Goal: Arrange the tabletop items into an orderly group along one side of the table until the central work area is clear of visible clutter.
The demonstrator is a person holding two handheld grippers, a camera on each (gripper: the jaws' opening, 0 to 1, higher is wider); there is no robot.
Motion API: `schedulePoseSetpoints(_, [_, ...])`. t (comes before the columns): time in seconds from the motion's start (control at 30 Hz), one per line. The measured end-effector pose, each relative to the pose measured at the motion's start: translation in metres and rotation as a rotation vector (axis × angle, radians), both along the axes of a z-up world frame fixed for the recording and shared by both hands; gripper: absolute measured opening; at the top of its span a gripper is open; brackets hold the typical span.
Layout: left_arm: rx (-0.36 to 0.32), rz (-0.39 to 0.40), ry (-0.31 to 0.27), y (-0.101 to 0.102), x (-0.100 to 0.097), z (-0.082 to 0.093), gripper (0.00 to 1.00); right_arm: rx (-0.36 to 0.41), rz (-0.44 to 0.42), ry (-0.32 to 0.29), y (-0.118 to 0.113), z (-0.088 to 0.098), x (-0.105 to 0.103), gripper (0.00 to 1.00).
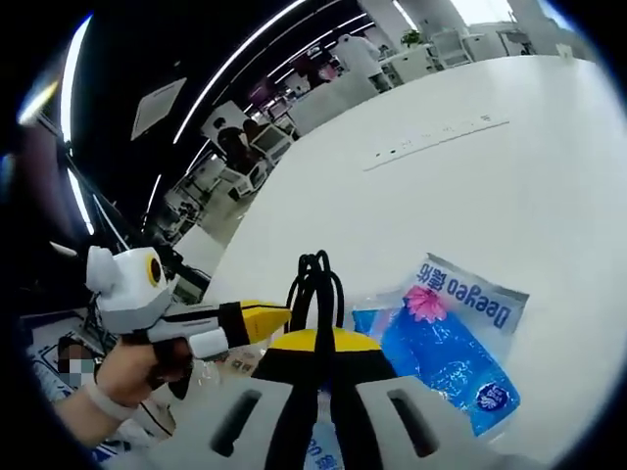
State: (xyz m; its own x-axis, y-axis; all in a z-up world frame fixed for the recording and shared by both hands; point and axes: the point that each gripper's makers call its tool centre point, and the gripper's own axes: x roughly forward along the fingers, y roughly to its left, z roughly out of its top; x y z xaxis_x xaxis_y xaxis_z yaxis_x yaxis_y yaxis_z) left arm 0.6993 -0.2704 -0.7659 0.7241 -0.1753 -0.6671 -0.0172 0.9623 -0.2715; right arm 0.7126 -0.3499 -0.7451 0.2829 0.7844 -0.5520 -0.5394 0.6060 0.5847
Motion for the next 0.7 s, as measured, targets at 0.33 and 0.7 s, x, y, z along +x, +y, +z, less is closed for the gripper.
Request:
schedulePoseSetpoints(0.33, [0.007, 0.016, -0.029, -0.003, -0.007, 0.020, 0.00, 0.040, -0.006, -0.011, -0.002, 0.018, -0.007, 0.00])
schedulePoseSetpoints(0.7, [0.015, 0.023, -0.068, -0.023, -0.016, 0.046, 0.00, 0.070, -0.005, -0.040, -0.023, 0.040, -0.015, 0.00])
